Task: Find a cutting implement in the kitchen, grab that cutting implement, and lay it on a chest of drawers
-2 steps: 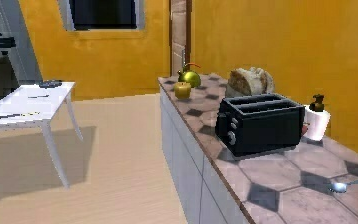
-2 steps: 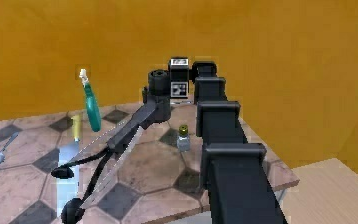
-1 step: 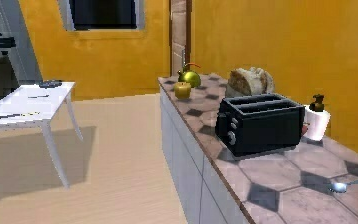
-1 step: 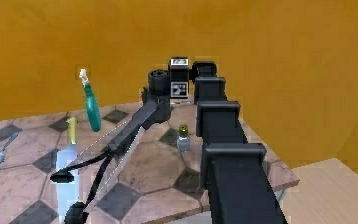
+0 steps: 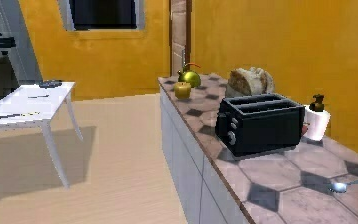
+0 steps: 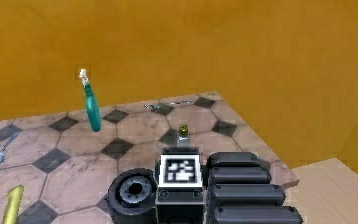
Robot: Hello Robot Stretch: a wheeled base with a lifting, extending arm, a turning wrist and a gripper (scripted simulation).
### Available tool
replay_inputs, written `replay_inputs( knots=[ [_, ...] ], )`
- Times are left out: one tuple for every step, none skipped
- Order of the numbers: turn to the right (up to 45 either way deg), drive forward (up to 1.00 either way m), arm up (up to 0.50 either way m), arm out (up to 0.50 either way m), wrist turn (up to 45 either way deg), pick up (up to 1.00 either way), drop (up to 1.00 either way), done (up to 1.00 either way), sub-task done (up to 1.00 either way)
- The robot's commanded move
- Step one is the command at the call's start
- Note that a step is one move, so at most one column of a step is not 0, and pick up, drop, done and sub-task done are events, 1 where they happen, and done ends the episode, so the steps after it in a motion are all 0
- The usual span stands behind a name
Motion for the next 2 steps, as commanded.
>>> replay_inputs(
  knots=[
    [-45.0,0.00,0.00,0.00,0.0,0.00,0.00,0.00,0.00],
    [-33.0,0.00,0.00,0.00,0.0,0.00,0.00,0.00,0.00]
  ],
)
